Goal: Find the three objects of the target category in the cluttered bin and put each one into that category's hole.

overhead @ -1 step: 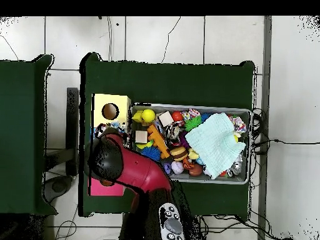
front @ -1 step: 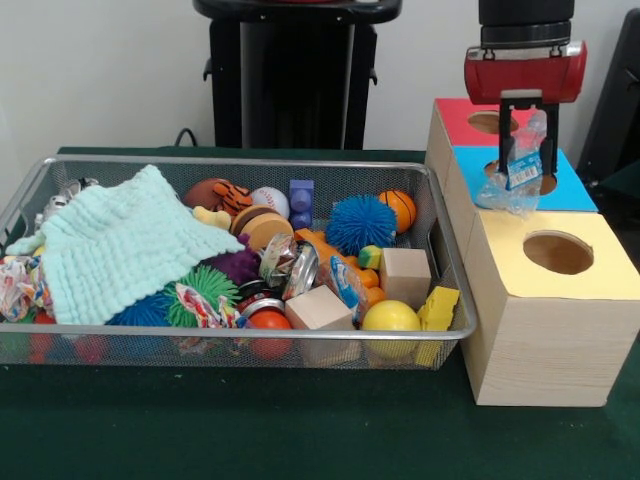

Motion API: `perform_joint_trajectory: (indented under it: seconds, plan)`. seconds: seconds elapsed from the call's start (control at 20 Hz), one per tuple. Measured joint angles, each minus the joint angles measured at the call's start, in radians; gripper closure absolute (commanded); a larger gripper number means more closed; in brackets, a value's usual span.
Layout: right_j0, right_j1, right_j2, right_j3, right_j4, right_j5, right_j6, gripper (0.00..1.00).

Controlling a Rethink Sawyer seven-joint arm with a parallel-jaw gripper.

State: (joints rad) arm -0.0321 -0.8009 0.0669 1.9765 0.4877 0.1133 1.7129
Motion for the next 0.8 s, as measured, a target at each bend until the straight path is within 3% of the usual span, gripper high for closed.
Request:
perform_joint_trajectory:
  seconds: [0.8]
  plan:
    - [-0.044, -0.027, 0.068, 0.075, -0.061, -0.122, 0.0, 1.0]
